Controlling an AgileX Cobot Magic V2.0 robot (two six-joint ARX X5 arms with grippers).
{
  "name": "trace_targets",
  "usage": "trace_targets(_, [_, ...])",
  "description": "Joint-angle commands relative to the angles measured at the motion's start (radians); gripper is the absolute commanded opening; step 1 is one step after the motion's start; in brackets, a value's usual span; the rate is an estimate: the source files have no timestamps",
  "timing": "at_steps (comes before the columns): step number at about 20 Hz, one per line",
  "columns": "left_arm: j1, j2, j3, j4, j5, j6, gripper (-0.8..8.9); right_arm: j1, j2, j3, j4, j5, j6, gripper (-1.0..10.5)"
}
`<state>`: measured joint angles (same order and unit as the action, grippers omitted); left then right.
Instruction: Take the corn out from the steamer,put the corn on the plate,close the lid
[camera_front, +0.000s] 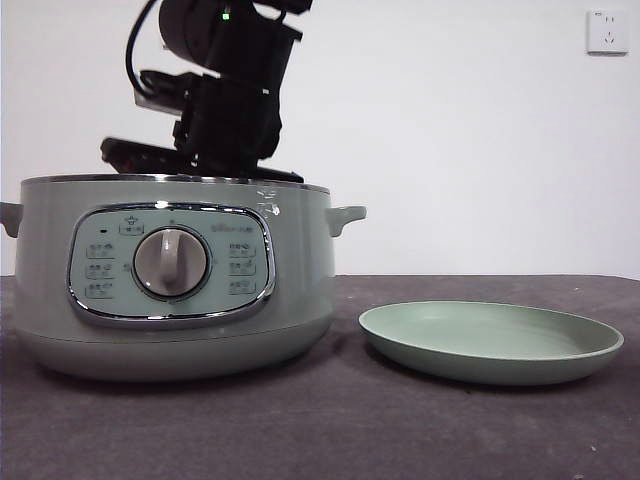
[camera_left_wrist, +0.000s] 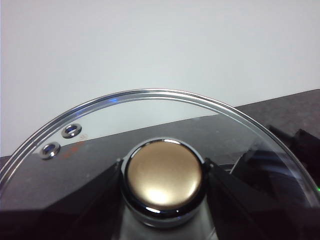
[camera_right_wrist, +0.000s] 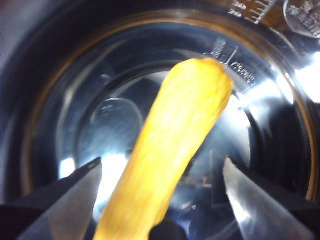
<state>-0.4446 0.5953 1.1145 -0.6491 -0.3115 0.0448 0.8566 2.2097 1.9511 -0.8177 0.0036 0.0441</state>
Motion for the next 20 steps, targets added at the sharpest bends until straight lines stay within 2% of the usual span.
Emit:
trace_targets(1, [0.0, -0.011, 0.013, 0.04, -0.003, 0.011, -0.08, 0.004, 0.022, 0.001, 0.024, 0.002, -0.01, 1.8])
trace_targets(3, [0.0, -0.011, 0.013, 0.032, -0.003, 0.011, -0.08, 0.007, 0.022, 0.001, 0.035, 0.002, -0.009, -0.2])
trace_targets(5, [0.0, -0.011, 0.013, 0.023, -0.003, 0.011, -0.08, 0.008, -0.012, 0.003, 0.022, 0.004, -0.008, -0.1])
trace_targets(8, [0.0, 0.019, 0.013, 0.027, -0.002, 0.011, -0.08, 0.006, -0.159, 0.003, -0.064, 0.007, -0.01, -0.1])
trace_targets(11, [0.0, 0.102, 0.013, 0.049, 0.007, 0.011, -0.08, -0.034, -0.323, 0.003, -0.241, 0.077, -0.017, -0.1])
trace_targets(13, [0.0, 0.166, 0.013, 0.058, 0.056, 0.011, -0.08, -0.079, -0.41, 0.003, -0.39, 0.082, -0.016, -0.1])
trace_targets(16, [0.0, 0.239, 0.013, 0.101, 0.132, 0.01, -0.08, -0.155, -0.45, 0.002, -0.547, 0.103, -0.014, -0.1])
trace_targets(17, [0.0, 0.252, 0.013, 0.116, 0.159, 0.008, -0.08, -0.182, -0.451, -0.01, -0.56, 0.137, -0.007, -0.1])
trace_targets(20, [-0.003, 0.273, 0.013, 0.147, 0.19, 0.0, -0.08, -0.24, -0.452, -0.046, -0.56, 0.134, 0.022, -0.1])
